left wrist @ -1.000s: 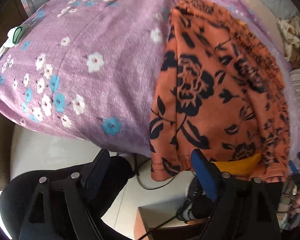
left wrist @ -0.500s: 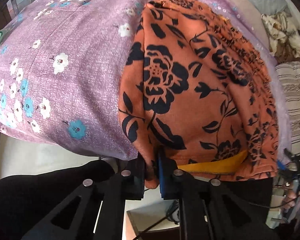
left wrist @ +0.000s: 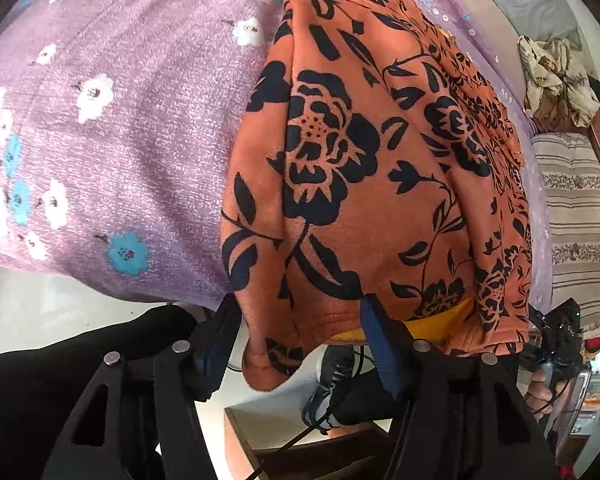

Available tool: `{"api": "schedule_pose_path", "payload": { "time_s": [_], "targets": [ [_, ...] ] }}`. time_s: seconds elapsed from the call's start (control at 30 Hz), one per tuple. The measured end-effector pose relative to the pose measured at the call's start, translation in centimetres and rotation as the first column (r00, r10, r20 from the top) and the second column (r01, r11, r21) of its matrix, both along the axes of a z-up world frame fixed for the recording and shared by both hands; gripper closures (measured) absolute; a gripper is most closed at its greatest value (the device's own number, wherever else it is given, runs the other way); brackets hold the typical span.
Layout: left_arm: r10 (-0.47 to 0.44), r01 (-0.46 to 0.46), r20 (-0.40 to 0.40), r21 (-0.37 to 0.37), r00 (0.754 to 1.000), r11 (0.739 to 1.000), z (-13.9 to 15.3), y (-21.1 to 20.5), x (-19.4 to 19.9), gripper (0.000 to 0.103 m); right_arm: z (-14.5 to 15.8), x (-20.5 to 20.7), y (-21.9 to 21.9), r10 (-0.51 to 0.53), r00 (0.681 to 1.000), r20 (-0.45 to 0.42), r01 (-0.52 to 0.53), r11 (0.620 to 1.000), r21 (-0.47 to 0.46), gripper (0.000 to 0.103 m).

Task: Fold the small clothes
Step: 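Fold the hem toward the collar with both grippers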

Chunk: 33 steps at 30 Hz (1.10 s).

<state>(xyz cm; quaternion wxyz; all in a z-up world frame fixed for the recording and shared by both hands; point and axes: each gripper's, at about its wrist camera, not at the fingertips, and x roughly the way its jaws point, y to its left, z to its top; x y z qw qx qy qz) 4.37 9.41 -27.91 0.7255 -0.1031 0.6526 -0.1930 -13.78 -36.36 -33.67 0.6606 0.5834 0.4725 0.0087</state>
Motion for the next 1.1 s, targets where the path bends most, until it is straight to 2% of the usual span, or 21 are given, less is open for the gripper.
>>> {"api": "schedule_pose_path", "payload": {
  "time_s": [0.03, 0.07, 0.1, 0.13, 0.17, 0.2, 0.3, 0.5, 0.63, 0.67, 0.73, 0.83, 0.9, 0.93, 0.97, 1.0, 1.03, 1.1],
  "targets": [
    [0.006, -0.006, 0.004, 0.003, 1.000, 1.000, -0.2, 0.0, 0.1, 0.048, 0.1, 0.3, 0.3, -0.001, 1.000, 0.000, 0.001, 1.000, -0.001, 0.042],
    [0.009, -0.009, 0.010, 0.014, 1.000, 1.000, -0.2, 0.2, 0.1, 0.064, 0.1, 0.4, 0.5, -0.003, 1.000, 0.006, 0.003, 1.000, -0.002, 0.060],
    [0.007, -0.007, 0.015, 0.022, 1.000, 1.000, -0.3, 0.5, 0.1, 0.074, 0.5, 0.6, 0.7, 0.006, 1.000, 0.027, -0.006, 1.000, -0.011, 0.076],
    [0.005, -0.005, 0.017, 0.021, 1.000, 1.000, -0.3, 0.7, 0.1, 0.089, 0.9, 0.7, 0.8, 0.017, 0.999, 0.042, -0.015, 0.999, -0.029, 0.078],
    [0.008, -0.008, 0.015, -0.005, 1.000, 1.000, 0.0, 1.3, 0.1, 0.093, 1.6, 0.9, 0.8, 0.023, 0.998, 0.060, -0.019, 0.998, -0.059, 0.086],
    [0.014, -0.014, 0.015, -0.027, 1.000, 1.000, 0.2, 1.5, 0.2, 0.094, 2.2, 0.8, 0.5, 0.028, 0.997, 0.078, -0.022, 0.997, -0.075, 0.090],
    [0.001, 0.002, 0.045, -0.066, 0.999, 0.998, 1.7, 1.6, 0.4, 0.095, 4.8, 1.1, 0.0, 0.010, 0.986, 0.166, 0.004, 0.996, -0.084, 0.091],
    [-0.029, 0.056, 0.164, -0.165, 0.986, 0.985, 7.4, 1.3, 1.9, 0.096, 9.4, 2.9, -0.7, -0.003, 0.957, 0.292, 0.030, 0.996, -0.090, 0.092],
    [-0.029, 0.073, 0.222, -0.192, 0.975, 0.979, 10.8, 0.9, 4.1, 0.095, 12.1, 4.5, -2.2, -0.050, 0.923, 0.381, 0.078, 0.995, -0.057, 0.094],
    [-0.032, 0.078, 0.236, -0.188, 0.971, 0.979, 11.5, 0.5, 4.9, 0.096, 12.5, 5.0, -2.4, -0.042, 0.924, 0.380, 0.074, 0.995, -0.069, 0.094],
    [-0.045, 0.088, 0.256, -0.159, 0.966, 0.983, 11.6, -0.5, 6.0, 0.096, 12.9, 6.2, -2.9, 0.008, 0.960, 0.279, 0.036, 0.988, -0.152, 0.093],
    [-0.071, 0.108, 0.256, -0.133, 0.964, 0.985, 11.2, -1.2, 5.6, 0.096, 12.5, 6.3, -3.6, 0.049, 0.987, 0.156, -0.007, 0.966, -0.257, 0.090],
    [-0.084, 0.112, 0.239, -0.110, 0.967, 0.988, 10.0, -1.6, 4.8, 0.096, 11.6, 5.1, -4.2, 0.057, 0.992, 0.110, -0.025, 0.963, -0.270, 0.087],
    [-0.086, 0.111, 0.230, -0.100, 0.970, 0.989, 9.4, -1.6, 4.4, 0.096, 10.9, 4.3, -4.4, 0.055, 0.994, 0.095, -0.028, 0.963, -0.267, 0.082],
    [-0.086, 0.108, 0.220, -0.090, 0.972, 0.990, 9.0, -1.5, 4.0, 0.095, 10.1, 3.2, -4.5, 0.048, 0.995, 0.086, -0.025, 0.967, -0.253, 0.059],
    [-0.082, 0.100, 0.207, -0.077, 0.975, 0.992, 8.4, -1.1, 3.6, 0.095, 9.5, 2.7, -4.5, 0.040, 0.996, 0.078, -0.021, 0.971, -0.237, 0.023],
    [-0.077, 0.092, 0.194, -0.072, 0.978, 0.993, 7.9, -0.9, 3.3, 0.096, 8.4, 1.5, -4.5, 0.021, 0.997, 0.068, -0.006, 0.978, -0.206, 0.013],
    [-0.064, 0.077, 0.165, -0.072, 0.984, 0.994, 7.2, -0.1, 2.7, 0.095, 6.9, -0.5, -4.5, -0.037, 0.996, 0.078, 0.049, 0.986, -0.156, 0.011]
  ]
}}
